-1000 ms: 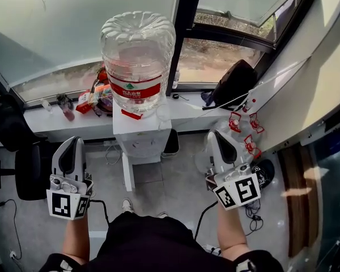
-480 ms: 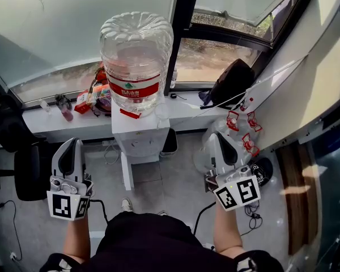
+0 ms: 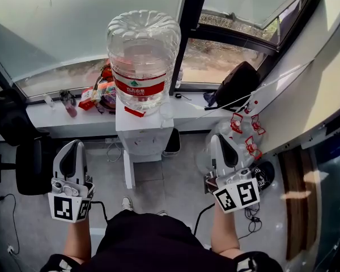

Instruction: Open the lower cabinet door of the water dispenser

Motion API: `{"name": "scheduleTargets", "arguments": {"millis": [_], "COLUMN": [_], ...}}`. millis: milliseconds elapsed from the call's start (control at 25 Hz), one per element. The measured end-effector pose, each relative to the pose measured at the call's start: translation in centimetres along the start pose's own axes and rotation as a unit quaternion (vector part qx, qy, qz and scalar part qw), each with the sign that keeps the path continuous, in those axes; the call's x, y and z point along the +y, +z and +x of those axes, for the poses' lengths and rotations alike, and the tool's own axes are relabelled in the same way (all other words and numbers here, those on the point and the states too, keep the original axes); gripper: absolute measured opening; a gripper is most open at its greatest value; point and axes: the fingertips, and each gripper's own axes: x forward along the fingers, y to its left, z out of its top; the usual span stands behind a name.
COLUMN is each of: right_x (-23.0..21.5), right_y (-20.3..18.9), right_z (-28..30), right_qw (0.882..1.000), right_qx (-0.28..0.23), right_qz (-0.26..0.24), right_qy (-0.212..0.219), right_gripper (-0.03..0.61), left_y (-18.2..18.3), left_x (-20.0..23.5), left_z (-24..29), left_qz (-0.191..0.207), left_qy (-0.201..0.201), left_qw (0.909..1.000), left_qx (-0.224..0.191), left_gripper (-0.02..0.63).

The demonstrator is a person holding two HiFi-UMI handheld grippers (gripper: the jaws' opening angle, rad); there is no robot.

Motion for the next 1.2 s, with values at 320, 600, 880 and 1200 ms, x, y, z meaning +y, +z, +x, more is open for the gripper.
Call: {"name": "scheduleTargets", "arguments": {"millis": [320, 600, 880, 1200], "right_x": [0.3, 0.1, 0.8, 1.2], "right_y": [-0.5, -0.5, -0.5, -0.9], "right_z": [-0.7, -1.0, -0.5, -0.3], "right_qw": [1.000, 1.000, 0.999, 0.999], "right_qx": [0.009, 0.015, 0.018, 0.023], "right_qz": [0.000, -0.014, -0.024, -0.031], "right_qy": [-0.009, -0.022, -0.020, -0.026], "right_gripper": [0.005, 0.004, 0.005, 0.005], "left_y": [-0.4, -0.6, -0.5, -0.9], "left_x": [-0.8, -0.7, -0.4, 0.1], "left_z": [0.9, 1.3, 1.6, 1.3], "left_qz": [-0.007, -0.013, -0.015, -0.018], "left_qy": [-0.017, -0.027, -0.031, -0.030], "left_qw": [0.9998, 0.9996, 0.9994, 0.9994], "left_qx": [0.000, -0.001, -0.005, -0.001], "left_gripper": [0.008, 0.008, 0.008, 0.008]}}
